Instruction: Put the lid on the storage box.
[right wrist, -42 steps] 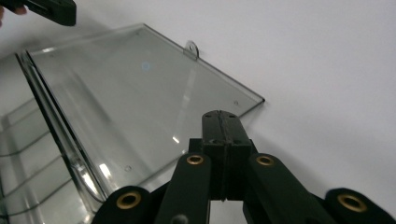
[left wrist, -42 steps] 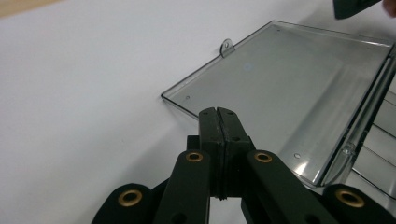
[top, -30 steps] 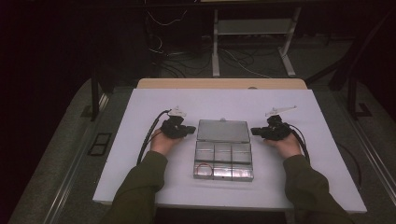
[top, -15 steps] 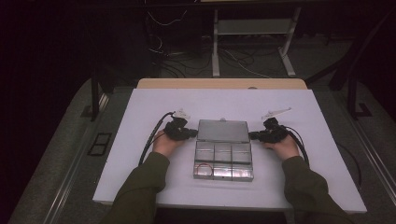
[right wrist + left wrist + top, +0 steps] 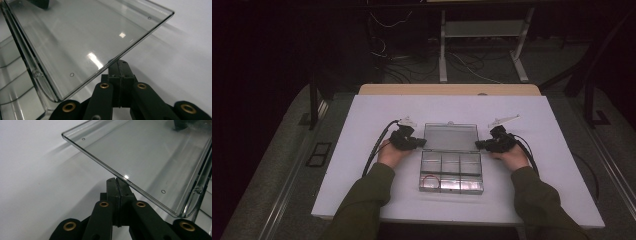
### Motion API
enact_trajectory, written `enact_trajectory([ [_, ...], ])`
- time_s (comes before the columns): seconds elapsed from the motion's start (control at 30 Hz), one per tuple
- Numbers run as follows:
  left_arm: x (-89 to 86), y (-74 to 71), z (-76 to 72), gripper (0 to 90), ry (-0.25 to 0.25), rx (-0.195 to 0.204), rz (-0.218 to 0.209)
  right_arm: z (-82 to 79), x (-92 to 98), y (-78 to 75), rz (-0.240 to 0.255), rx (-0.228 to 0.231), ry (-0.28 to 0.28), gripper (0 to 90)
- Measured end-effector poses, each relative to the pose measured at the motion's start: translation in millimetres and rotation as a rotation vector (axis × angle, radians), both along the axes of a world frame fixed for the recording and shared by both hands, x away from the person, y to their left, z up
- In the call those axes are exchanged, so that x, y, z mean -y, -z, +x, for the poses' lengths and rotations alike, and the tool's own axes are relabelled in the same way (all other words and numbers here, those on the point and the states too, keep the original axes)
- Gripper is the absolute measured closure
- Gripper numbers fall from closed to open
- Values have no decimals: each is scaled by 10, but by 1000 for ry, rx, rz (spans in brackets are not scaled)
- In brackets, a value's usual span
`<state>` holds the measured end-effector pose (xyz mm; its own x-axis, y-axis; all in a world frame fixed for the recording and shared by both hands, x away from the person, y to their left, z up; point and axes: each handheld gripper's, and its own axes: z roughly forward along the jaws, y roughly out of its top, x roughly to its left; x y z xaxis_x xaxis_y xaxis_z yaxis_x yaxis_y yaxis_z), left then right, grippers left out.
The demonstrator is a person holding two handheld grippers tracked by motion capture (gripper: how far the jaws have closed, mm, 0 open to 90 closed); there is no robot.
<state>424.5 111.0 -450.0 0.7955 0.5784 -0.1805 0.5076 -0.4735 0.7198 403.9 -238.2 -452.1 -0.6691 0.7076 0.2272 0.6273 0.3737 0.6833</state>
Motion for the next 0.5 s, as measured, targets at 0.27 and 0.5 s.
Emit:
enact_trajectory([
  [0.27,-9,-33,-5,889,-7,-7,-41,8,-32,-28,15,9,2,891],
  [0.5,-17,-63,-11,890,-15,-6,-71,17,-80,-39,28,20,1,892],
])
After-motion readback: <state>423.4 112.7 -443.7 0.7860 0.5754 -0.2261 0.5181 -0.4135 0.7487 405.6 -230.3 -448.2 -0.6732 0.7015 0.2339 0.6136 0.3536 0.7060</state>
